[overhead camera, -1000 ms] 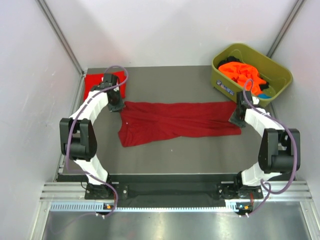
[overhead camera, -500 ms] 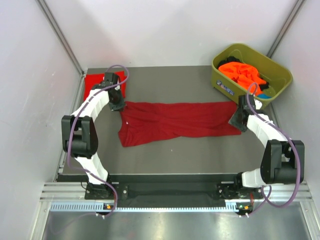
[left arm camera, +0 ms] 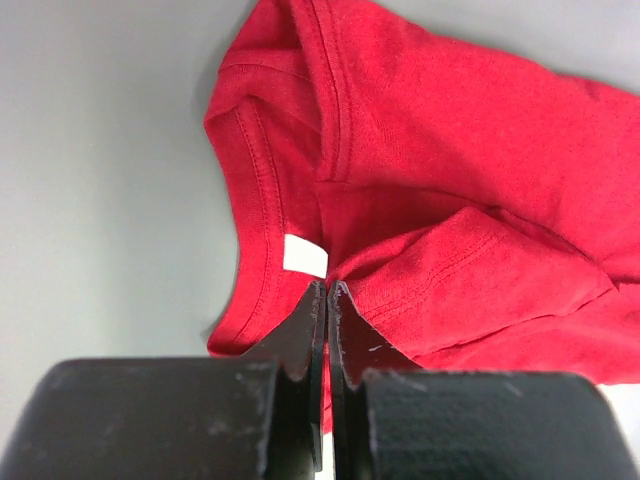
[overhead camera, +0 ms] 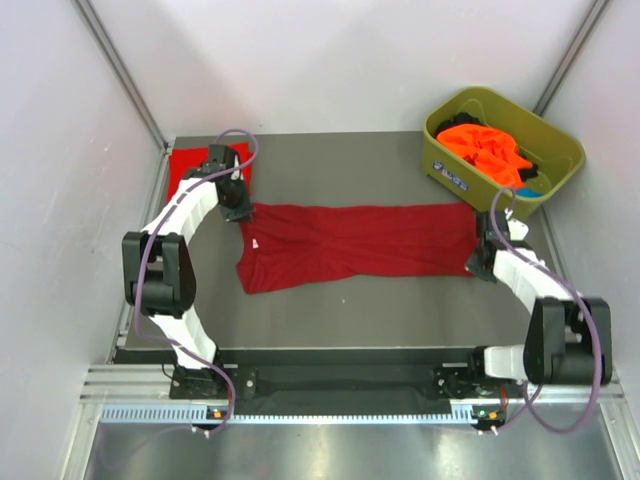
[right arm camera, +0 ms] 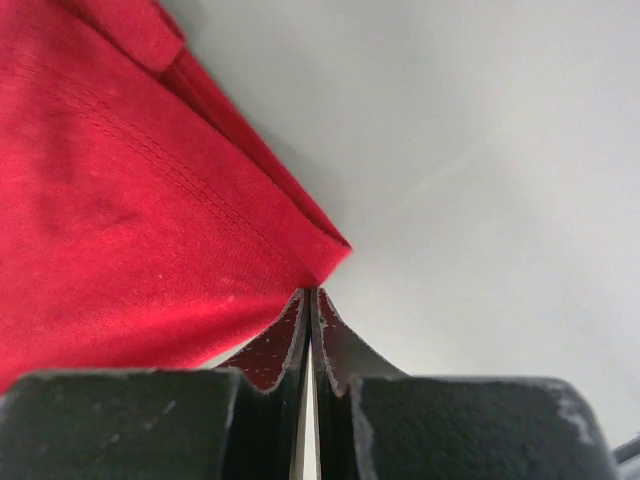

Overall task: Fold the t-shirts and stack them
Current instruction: Fold the tshirt

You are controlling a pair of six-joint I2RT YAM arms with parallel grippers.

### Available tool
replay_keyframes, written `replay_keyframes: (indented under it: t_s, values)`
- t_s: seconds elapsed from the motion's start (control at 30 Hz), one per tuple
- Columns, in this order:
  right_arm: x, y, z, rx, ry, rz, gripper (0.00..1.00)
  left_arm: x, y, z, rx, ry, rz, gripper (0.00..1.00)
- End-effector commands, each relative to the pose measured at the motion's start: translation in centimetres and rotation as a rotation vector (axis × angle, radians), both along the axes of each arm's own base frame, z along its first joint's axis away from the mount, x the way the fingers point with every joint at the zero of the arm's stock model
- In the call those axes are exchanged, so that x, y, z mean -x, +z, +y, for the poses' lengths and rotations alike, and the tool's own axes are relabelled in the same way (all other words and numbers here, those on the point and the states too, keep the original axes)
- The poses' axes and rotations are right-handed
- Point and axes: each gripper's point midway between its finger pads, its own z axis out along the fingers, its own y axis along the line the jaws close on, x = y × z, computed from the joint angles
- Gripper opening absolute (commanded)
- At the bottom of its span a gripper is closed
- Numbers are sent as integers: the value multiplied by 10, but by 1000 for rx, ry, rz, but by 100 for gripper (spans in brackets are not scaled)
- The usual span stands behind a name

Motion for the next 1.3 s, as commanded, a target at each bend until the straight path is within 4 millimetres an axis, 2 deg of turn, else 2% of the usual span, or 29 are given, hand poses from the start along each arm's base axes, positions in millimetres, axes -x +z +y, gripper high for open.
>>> replay_keyframes:
  t_s: [0.0,0.03,0.17,0.4,0.43,0.47,0.53,0.57,0.63,0.8,0.9,1.17,1.2,1.27]
  values:
    - [-5,31,-19,87,-62,-144,0,4,29,-1,15,-3,-64,0]
    - [-3,37,-19,86,-71,-174,0,5,31,2,5,1,-70,0]
    - [16,28,-15,53,-95,-182,0,13,17,7,-24,9,-30,0]
    - [25,14,0,-39,-109,-158,4,13,5,0,9,-16,3,0]
    - [22,16,1,-45,-96,-172,8,12,5,-2,13,-24,2,0]
    - [16,20,6,-66,-64,-190,19,10,6,-2,12,-27,-3,0]
    - [4,28,10,-63,12,-208,31,8,7,-2,12,-35,-7,0]
    - [-7,41,12,-74,40,-236,38,7,8,-2,11,-36,-10,0]
    - [-24,57,14,-68,138,-261,41,5,8,-3,16,-38,-14,0]
    - [-42,68,13,-87,195,-302,41,2,12,-8,34,-44,-29,0]
    - [-45,54,3,-130,95,-246,36,1,13,-8,34,-37,-34,0]
    - [-39,14,-14,-131,-36,-146,35,2,18,-12,52,-42,-48,0]
    - [-38,12,-15,-126,-37,-144,34,2,18,-13,55,-42,-48,0]
    - [-35,10,-19,-110,-47,-140,24,2,18,-15,63,-46,-46,0]
